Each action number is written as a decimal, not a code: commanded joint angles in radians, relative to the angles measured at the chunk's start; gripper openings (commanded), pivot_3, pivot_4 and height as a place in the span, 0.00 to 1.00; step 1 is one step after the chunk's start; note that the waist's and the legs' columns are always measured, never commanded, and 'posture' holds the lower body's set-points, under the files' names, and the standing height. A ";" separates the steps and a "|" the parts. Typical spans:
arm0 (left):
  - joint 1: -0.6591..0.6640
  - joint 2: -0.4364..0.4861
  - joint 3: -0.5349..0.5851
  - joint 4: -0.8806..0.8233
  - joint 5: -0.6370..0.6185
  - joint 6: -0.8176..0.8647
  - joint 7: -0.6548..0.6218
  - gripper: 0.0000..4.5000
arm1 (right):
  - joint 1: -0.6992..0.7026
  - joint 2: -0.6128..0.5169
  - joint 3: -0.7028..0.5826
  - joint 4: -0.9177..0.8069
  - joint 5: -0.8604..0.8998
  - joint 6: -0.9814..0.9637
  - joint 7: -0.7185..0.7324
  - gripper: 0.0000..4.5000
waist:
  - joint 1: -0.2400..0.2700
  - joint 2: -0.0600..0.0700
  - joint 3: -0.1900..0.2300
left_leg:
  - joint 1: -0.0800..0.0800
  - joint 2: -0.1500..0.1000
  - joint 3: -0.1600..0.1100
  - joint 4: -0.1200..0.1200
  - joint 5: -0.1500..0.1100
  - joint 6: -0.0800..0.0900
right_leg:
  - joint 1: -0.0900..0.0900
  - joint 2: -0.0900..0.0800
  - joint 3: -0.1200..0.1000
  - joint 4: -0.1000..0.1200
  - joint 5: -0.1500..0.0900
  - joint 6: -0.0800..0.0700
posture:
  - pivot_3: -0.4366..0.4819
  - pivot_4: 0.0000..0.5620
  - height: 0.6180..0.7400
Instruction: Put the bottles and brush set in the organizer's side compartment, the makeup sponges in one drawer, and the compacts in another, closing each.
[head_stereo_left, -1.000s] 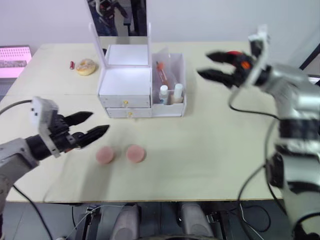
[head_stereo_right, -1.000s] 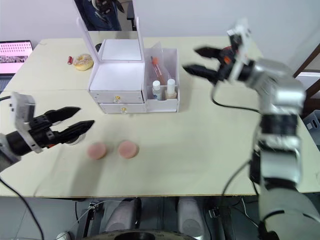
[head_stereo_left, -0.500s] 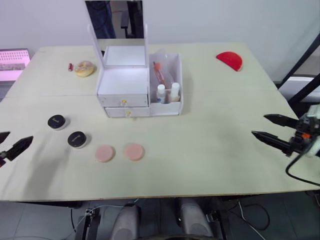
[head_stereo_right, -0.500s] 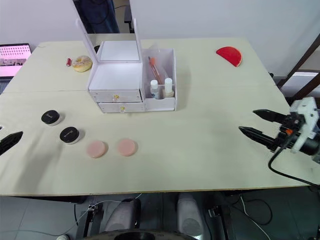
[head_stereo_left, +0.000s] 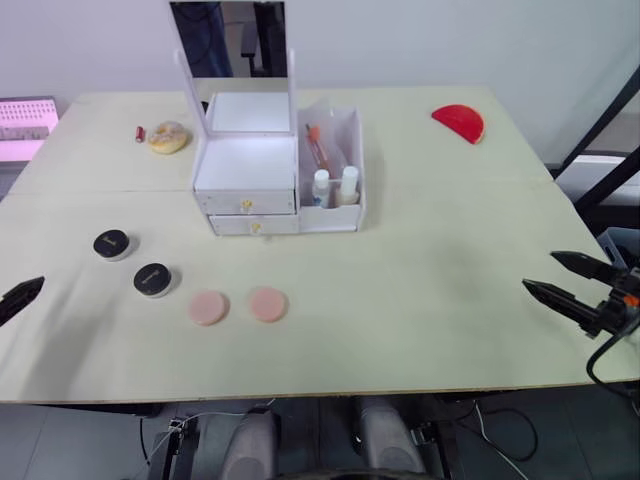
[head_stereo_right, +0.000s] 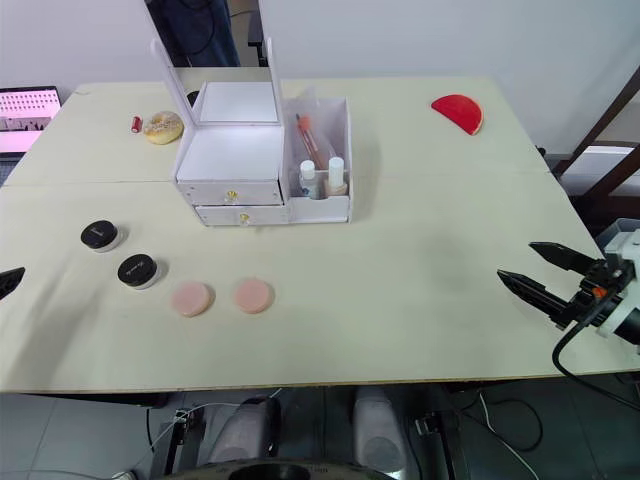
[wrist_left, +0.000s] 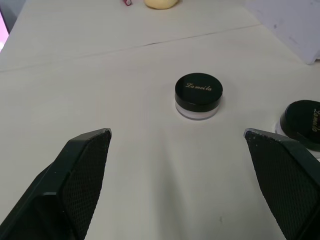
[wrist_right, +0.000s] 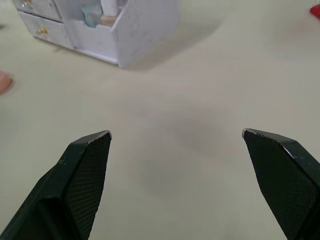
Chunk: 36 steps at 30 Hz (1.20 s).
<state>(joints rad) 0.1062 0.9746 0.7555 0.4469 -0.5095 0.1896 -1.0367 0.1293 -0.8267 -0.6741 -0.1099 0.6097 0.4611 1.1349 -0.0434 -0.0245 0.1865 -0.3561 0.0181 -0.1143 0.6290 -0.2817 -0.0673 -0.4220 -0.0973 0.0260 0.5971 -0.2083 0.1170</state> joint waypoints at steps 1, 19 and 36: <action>0.022 -0.018 0.013 -0.111 -0.023 0.022 0.004 1.00 | -0.030 0.001 0.013 -0.095 0.061 0.031 -0.037 0.99 | 0.001 0.000 0.000 | 0.000 0.000 0.000 0.000 0.000 0.000 | 0.000 0.000 0.000 0.000 0.000 0.000 | 0.48 0.27 1.00; 0.032 -0.760 -0.670 -1.153 0.186 0.284 0.892 1.00 | -0.555 0.065 0.536 -0.334 0.205 0.346 -0.307 0.99 | 0.034 -0.002 -0.001 | 0.001 0.000 -0.002 0.005 0.001 0.000 | 0.007 0.001 0.000 -0.001 0.004 -0.004 | 0.48 0.27 1.00; -0.280 -0.925 -0.807 -0.780 0.448 0.073 1.042 1.00 | -0.661 0.112 0.653 -0.305 0.167 0.352 -0.269 0.99 | 0.033 -0.001 -0.001 | 0.000 -0.001 -0.003 0.004 0.001 0.000 | 0.008 0.001 -0.001 -0.003 0.004 -0.003 | 0.48 0.27 1.00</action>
<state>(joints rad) -0.1434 0.0519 -0.0613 -0.3221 -0.0643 0.2939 0.0168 -0.5220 -0.7229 -0.0034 -0.3891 0.7645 0.8221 0.8743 -0.0100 -0.0251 0.1856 -0.3558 0.0166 -0.1173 0.6333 -0.2811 -0.0671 -0.4142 -0.0963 0.0254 0.5937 -0.2047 0.1147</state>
